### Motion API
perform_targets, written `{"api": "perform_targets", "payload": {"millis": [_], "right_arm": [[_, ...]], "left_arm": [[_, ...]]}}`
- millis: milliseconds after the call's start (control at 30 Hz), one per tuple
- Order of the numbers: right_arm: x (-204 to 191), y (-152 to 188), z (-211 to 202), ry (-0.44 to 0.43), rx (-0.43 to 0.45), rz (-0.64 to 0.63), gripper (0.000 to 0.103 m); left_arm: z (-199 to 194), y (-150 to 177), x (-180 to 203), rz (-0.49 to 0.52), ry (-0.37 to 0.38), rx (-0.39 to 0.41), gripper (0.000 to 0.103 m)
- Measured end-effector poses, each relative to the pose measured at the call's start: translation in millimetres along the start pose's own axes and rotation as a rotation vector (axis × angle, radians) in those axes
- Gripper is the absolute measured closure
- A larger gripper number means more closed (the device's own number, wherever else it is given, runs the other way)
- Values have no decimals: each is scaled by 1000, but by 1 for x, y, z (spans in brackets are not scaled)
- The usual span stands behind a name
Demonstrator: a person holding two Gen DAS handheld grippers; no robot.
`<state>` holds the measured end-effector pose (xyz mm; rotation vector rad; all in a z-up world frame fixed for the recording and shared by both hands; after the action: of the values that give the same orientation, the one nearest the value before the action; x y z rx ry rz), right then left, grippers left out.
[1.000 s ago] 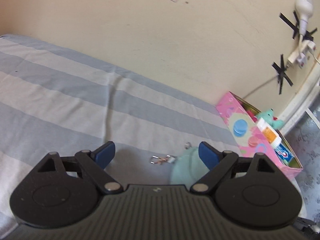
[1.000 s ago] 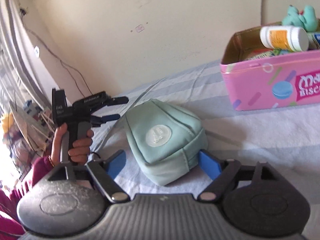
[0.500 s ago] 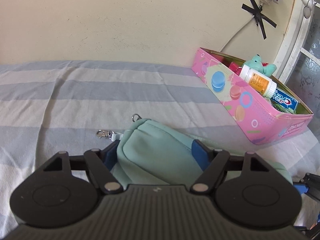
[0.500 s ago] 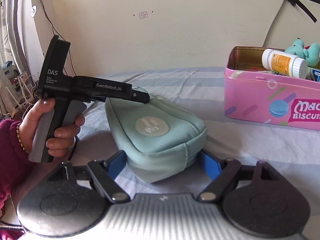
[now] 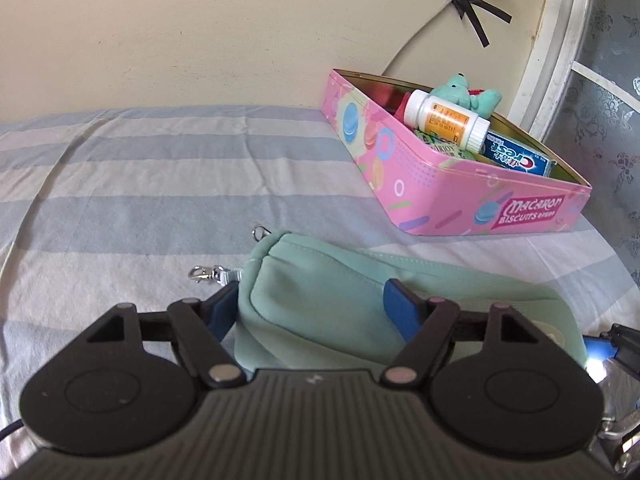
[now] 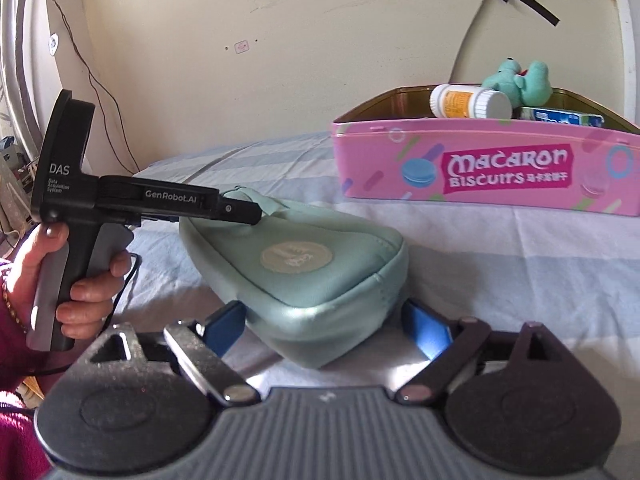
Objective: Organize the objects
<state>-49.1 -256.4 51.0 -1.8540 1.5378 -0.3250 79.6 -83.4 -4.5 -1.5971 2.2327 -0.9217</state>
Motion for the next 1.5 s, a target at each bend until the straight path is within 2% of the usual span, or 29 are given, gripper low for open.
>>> {"api": "perform_targets", "payload": {"millis": [133, 367, 467, 567, 667, 733, 800, 933, 1000, 1067, 1200, 1300, 1367, 1500], "right_arm": [[5, 4, -7, 19, 6, 30, 13], [6, 10, -11, 72, 12, 68, 2], [8, 14, -15, 82, 27, 112, 0], [10, 21, -27, 122, 78, 189, 0], [13, 27, -54, 210, 179, 215, 0], [16, 27, -75, 261, 200, 198, 0], [20, 29, -95, 332, 185, 170, 0], [22, 40, -130, 626, 116, 33, 0], [21, 46, -135, 712, 72, -11, 1], [19, 48, -131, 663, 55, -17, 3], [-1, 41, -94, 483, 64, -38, 23], [-14, 30, -60, 346, 51, -60, 31], [-19, 21, -43, 251, 42, -49, 32], [-12, 12, -23, 127, 23, 23, 29]], "left_arm": [[-1, 2, 5, 3, -15, -2, 24], [-2, 3, 5, 7, -18, 4, 24], [-2, 4, 4, 10, -13, 5, 24], [-2, 5, 5, 12, -11, 7, 24], [-2, 5, 5, 16, -9, 12, 24], [-2, 6, 5, 19, -9, 13, 23], [-2, 6, 4, 25, -5, 13, 23], [-3, 7, 4, 42, 1, 12, 22], [-3, 7, 4, 55, 5, 12, 22], [-3, 6, 3, 59, 11, 9, 21], [-3, 3, 3, 75, 12, -8, 18], [-6, -1, -2, 70, 16, -40, 11], [-8, -3, -8, 46, 34, -60, 11], [-7, -6, -10, 25, 60, -88, 12]]}}
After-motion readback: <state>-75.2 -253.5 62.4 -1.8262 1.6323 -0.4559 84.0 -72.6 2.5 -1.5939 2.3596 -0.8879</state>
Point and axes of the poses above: each gripper's, at about its wrist camera, not at the fingertips, and z roughly the way its jaws point, x to its right, y to its underside, the point moved 2 cm from there along z, roughly the way its jaws point, and after that the axes turned 12 degrees about -x, right-handed, at the moved point
